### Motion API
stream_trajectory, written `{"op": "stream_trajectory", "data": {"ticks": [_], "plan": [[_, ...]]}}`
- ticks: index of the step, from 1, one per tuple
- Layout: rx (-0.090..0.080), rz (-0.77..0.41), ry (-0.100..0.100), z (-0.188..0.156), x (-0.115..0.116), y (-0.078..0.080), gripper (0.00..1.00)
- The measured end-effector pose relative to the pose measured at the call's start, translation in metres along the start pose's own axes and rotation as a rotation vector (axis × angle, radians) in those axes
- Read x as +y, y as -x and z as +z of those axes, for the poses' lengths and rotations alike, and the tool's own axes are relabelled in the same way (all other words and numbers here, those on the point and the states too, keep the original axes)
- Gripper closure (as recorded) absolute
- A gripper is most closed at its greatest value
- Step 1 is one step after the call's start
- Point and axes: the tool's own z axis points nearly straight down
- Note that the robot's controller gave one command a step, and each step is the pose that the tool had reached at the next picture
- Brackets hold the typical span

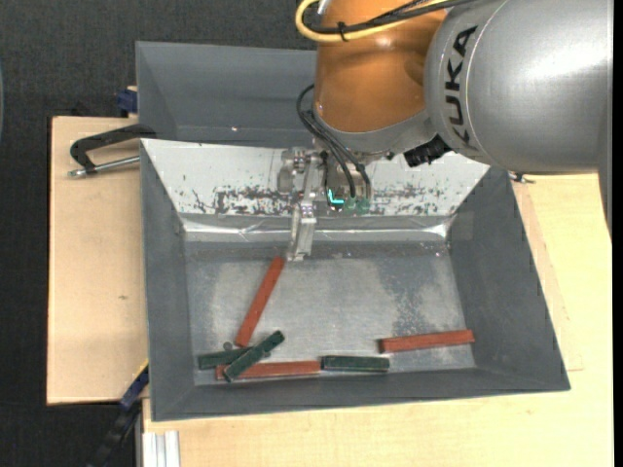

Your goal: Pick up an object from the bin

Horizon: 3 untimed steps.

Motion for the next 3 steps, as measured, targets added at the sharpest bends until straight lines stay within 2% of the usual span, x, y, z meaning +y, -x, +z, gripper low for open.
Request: {"op": "stream_trajectory", "data": {"ticks": [1, 2, 3], "plan": [[-0.008, 0.002, 0.001, -0.005, -0.001, 0.002, 0.00], [-0.009, -0.144, 0.000, 0.050, 0.004, -0.003, 0.00], [-0.007, -0.542, -0.002, 0.075, 0.011, -0.013, 0.00]]}}
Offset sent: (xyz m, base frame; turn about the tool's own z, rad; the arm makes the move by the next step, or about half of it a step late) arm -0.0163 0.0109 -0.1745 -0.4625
